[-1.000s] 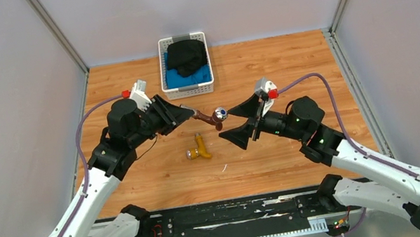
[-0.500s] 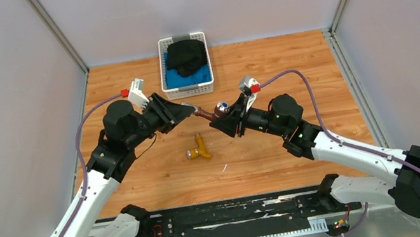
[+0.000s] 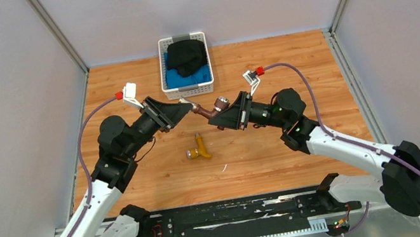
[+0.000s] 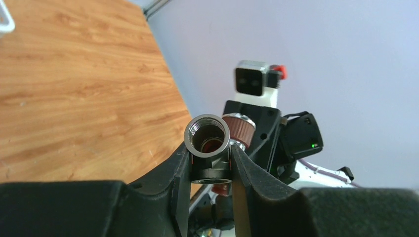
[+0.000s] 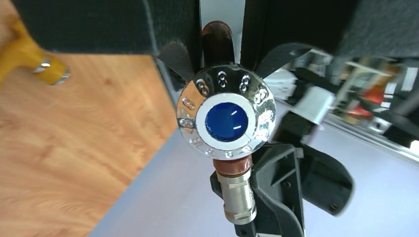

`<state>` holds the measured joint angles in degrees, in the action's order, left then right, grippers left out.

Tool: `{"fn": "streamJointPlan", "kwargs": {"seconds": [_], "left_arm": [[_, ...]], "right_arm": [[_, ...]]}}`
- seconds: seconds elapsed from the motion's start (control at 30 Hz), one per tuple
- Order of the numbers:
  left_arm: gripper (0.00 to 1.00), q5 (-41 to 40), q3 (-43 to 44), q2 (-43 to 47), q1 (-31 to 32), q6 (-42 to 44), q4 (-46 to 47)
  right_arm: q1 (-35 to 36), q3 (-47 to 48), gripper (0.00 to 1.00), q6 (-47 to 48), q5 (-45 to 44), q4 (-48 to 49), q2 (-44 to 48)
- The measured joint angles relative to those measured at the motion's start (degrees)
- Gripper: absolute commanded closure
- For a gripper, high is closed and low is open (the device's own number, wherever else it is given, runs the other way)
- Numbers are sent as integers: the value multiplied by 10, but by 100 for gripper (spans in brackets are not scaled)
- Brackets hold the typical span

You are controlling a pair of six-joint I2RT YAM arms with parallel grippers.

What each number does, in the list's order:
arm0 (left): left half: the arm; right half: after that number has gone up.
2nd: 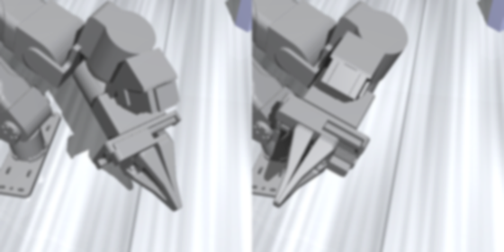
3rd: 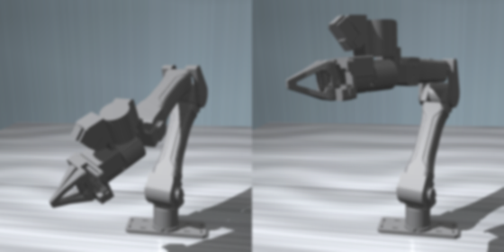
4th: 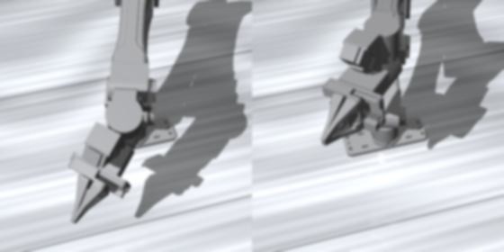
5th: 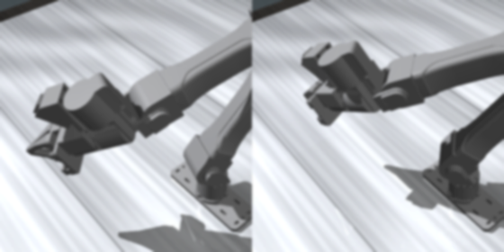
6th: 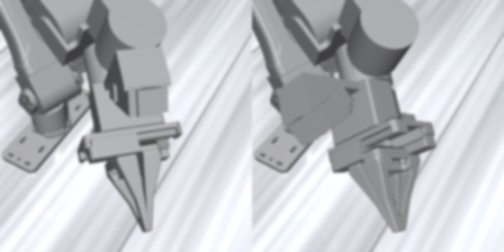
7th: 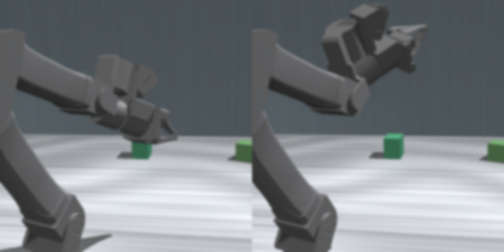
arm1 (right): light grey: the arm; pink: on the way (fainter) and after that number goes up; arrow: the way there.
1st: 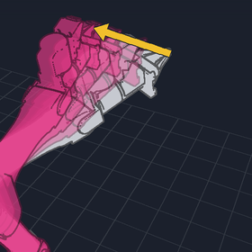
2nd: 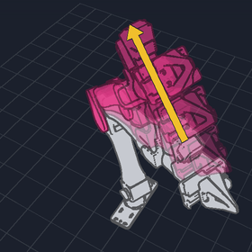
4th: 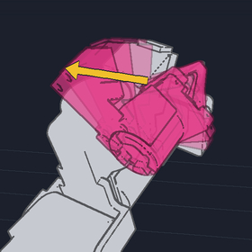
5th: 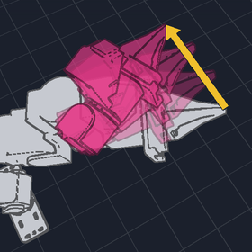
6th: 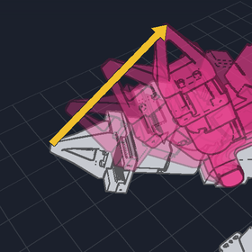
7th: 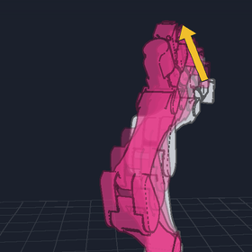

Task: Install the water faucets
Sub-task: Screw the water faucet onto the adaptor.

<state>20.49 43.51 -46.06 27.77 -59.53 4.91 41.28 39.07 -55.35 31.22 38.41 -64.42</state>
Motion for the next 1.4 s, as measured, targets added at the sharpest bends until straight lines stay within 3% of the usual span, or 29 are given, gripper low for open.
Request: {"fn": "streamJointPlan", "kwargs": {"seconds": [0.17, 0.2, 0.3, 0.33, 0.43, 0.57, 0.73, 0.83, 0.9, 1.1, 1.27, 1.4], "left_arm": [[100, 7, -30, 14, -6, 28, 84], [100, 8, -35, 18, -7, 38, 96], [100, 1, -41, 27, -9, 70, 94], [100, 2, -40, 26, -10, 75, 87], [100, 24, -29, 20, -9, 98, 63], [100, 33, -18, 16, -8, 89, 31], [100, 10, 29, 15, -13, 74, -51], [100, -6, 53, 11, -15, 49, -84], [100, -10, 67, 6, -15, 28, -107], [100, -24, 98, -24, -15, -10, -182], [100, -32, 100, -29, -15, -24, -217], [100, -33, 105, -29, -15, -26, -231]], "right_arm": [[-17, -20, 98, -231, 56, 173, -74], [-19, -28, 91, -298, 66, 243, -105], [-24, -30, 53, -435, 96, 377, -183], [-28, -29, 43, -458, 107, 395, -196], [-40, -29, 28, -490, 130, 409, -197], [-62, -51, 23, -445, 162, 337, -126], [-99, -62, 15, -253, 165, 58, 40], [-102, -9, 15, -70, 100, -196, 135], [-83, 19, 16, 57, 14, -295, 195], [145, -4, 15, 440, -234, -311, 332], [276, -21, 11, 715, -376, -232, 254], [332, -56, 11, 889, -456, -141, 165]]}}
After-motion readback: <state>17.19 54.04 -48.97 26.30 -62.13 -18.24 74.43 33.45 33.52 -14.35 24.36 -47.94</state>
